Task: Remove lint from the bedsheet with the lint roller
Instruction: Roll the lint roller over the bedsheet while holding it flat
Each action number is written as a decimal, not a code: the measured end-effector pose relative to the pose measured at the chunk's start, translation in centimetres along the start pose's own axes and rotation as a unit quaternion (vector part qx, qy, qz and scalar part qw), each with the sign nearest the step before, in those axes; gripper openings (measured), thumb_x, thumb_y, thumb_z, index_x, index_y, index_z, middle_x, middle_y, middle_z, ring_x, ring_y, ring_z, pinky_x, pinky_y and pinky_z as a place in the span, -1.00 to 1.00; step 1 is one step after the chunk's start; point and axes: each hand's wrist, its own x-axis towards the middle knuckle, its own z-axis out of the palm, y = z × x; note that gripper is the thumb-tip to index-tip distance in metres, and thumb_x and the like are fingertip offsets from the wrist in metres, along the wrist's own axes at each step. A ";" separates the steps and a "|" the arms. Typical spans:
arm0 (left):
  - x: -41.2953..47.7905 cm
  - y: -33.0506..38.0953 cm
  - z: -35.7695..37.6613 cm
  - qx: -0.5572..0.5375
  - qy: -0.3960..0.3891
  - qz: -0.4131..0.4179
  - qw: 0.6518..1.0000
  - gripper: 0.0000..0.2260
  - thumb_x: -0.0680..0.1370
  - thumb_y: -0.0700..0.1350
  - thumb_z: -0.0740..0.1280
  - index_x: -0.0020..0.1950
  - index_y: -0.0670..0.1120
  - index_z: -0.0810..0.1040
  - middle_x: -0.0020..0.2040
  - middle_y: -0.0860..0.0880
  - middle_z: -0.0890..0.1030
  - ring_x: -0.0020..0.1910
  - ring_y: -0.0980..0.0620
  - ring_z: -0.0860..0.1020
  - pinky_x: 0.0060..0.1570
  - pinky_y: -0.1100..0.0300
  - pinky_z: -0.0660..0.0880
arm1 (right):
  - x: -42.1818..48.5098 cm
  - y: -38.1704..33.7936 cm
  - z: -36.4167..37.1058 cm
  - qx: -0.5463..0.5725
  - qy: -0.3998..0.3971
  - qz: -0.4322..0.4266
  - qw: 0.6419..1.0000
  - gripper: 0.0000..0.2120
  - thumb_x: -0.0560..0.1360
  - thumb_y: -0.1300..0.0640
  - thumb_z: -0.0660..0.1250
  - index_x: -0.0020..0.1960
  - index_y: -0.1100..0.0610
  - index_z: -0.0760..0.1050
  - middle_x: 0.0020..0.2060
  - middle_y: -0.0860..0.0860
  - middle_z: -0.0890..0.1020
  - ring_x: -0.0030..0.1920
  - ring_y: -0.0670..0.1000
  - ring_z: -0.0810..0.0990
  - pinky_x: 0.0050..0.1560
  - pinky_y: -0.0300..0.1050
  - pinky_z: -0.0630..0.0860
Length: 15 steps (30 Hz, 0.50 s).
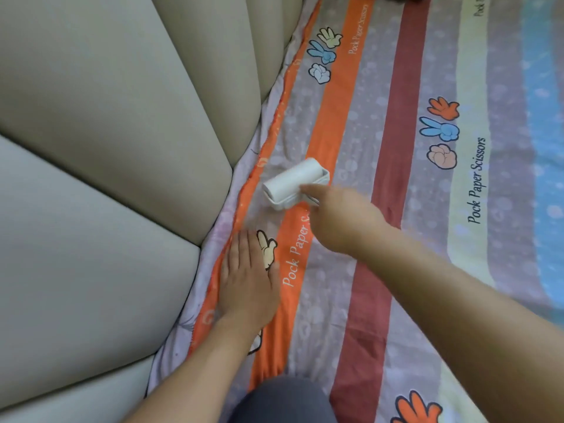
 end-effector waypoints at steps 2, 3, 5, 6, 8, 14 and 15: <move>-0.1 -1.0 0.3 -0.013 -0.023 -0.004 1.000 -0.25 0.58 0.25 -0.09 0.66 -0.17 -0.03 0.66 -0.15 0.00 0.63 -0.10 0.02 0.57 0.09 -0.09 | 3.2 -1.7 1.8 0.017 0.001 -0.011 1.000 -0.48 0.54 0.19 0.13 0.47 -0.11 0.26 0.17 0.11 0.57 0.10 0.17 0.54 -0.08 -0.05 0.46; 0.1 -1.1 0.5 -0.019 -0.027 -0.004 0.999 -0.24 0.57 0.27 -0.14 0.66 -0.15 -0.09 0.67 -0.12 -0.07 0.64 -0.07 -0.05 0.56 0.11 -0.17 | 4.2 -2.3 2.6 0.013 -0.001 -0.012 1.000 -0.46 0.54 0.19 0.13 0.50 -0.09 0.23 0.17 0.11 0.57 0.11 0.17 0.54 -0.11 -0.06 0.43; 0.4 -1.1 0.8 -0.009 -0.020 0.002 1.000 -0.23 0.56 0.27 -0.18 0.66 -0.17 -0.12 0.66 -0.13 -0.12 0.64 -0.06 -0.10 0.56 0.09 -0.20 | 4.9 -2.8 3.9 -0.012 -0.015 -0.009 1.000 -0.44 0.54 0.21 0.14 0.52 -0.06 0.19 0.16 0.11 0.56 0.11 0.17 0.54 -0.12 -0.04 0.41; 0.5 -1.1 0.9 -0.007 -0.025 0.002 1.000 -0.22 0.56 0.27 -0.19 0.65 -0.18 -0.12 0.66 -0.14 -0.12 0.64 -0.07 -0.12 0.56 0.08 -0.20 | 4.6 -2.8 4.4 -0.021 -0.019 -0.007 1.000 -0.44 0.54 0.21 0.15 0.52 -0.05 0.18 0.14 0.11 0.56 0.10 0.18 0.54 -0.12 -0.03 0.42; 0.6 -1.1 1.0 -0.008 -0.034 -0.003 0.999 -0.21 0.55 0.28 -0.19 0.66 -0.19 -0.12 0.66 -0.15 -0.11 0.64 -0.07 -0.14 0.58 0.05 -0.18 | 3.6 -2.2 5.1 -0.019 -0.015 -0.001 1.000 -0.46 0.54 0.22 0.13 0.50 -0.02 0.21 0.09 0.14 0.56 0.05 0.20 0.55 -0.14 -0.02 0.42; 0.7 -0.8 0.1 -0.001 -0.075 -0.013 0.997 -0.08 0.45 0.39 -0.29 0.64 -0.20 -0.21 0.65 -0.17 -0.21 0.63 -0.06 -0.26 0.57 0.06 -0.25 | -0.5 0.5 5.1 -0.013 -0.035 0.017 0.999 -0.52 0.55 0.19 0.14 0.44 -0.08 0.27 0.08 0.14 0.59 0.04 0.19 0.56 -0.17 -0.04 0.40; 0.8 -0.7 0.0 0.003 -0.081 -0.015 0.997 -0.05 0.43 0.40 -0.30 0.64 -0.20 -0.22 0.65 -0.17 -0.22 0.63 -0.06 -0.27 0.57 0.06 -0.26 | -1.3 0.9 5.1 -0.015 -0.037 0.017 0.999 -0.52 0.56 0.17 0.12 0.45 -0.10 0.25 0.09 0.13 0.58 0.05 0.19 0.56 -0.17 -0.04 0.40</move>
